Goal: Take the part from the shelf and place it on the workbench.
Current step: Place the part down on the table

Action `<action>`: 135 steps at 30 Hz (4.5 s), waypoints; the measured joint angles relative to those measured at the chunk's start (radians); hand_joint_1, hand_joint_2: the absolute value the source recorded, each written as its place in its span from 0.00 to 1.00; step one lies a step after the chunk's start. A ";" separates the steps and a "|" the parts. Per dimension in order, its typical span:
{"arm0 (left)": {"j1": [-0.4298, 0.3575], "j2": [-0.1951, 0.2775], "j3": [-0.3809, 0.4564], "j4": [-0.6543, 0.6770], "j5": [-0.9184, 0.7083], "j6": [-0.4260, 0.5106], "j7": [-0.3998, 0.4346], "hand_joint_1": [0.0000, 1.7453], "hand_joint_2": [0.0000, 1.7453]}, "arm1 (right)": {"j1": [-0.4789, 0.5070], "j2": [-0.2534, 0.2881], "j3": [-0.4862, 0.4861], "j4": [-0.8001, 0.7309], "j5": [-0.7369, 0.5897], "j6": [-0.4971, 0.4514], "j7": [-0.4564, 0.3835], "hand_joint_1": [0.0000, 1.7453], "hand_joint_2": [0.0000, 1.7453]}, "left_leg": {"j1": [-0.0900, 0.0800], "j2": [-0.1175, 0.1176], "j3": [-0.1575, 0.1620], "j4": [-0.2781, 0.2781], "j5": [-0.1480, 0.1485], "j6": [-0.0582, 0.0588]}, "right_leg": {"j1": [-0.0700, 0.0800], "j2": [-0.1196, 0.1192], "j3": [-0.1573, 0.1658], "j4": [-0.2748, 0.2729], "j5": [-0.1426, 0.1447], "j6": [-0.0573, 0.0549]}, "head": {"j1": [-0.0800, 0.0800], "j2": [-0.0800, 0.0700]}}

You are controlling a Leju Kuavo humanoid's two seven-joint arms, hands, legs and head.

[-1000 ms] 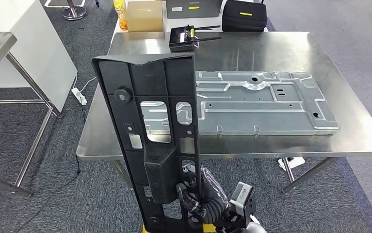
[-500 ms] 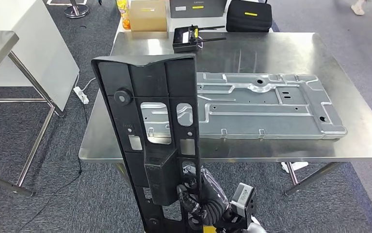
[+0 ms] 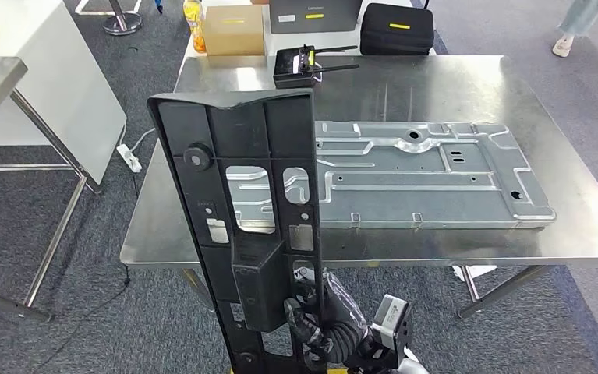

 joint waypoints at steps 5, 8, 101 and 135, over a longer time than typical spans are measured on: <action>0.000 0.000 0.003 0.000 0.000 0.000 0.000 0.00 1.00 | -0.003 0.000 -0.003 0.000 -0.010 0.000 0.009 1.00 1.00 | 0.005 0.001 0.006 -0.016 0.008 0.028 | -0.007 0.000 -0.040 0.090 -0.057 0.025 | 0.001 0.000; 0.000 0.000 0.004 0.000 -0.001 0.000 0.000 0.00 1.00 | -0.003 0.000 -0.005 0.003 -0.013 0.000 0.010 1.00 1.00 | 0.004 0.001 0.006 -0.015 0.007 0.033 | -0.010 0.000 -0.131 0.270 -0.128 0.033 | 0.001 0.000; -0.054 -0.031 -0.071 0.000 -0.162 -0.090 0.036 0.00 1.00 | -0.925 0.060 0.466 1.232 1.751 -0.918 0.794 1.00 1.00 | 0.008 0.003 -0.026 -0.026 0.045 0.030 | -0.011 0.002 -0.179 0.277 -0.089 0.032 | 0.003 0.000; -0.050 -0.034 -0.064 0.001 -0.127 -0.072 0.054 0.00 0.00 | -0.869 0.083 0.411 1.374 1.721 -0.876 0.633 0.00 0.00 | 0.008 0.002 -0.012 -0.017 0.029 0.022 | -0.021 0.003 -0.099 0.123 0.001 0.034 | 0.005 0.000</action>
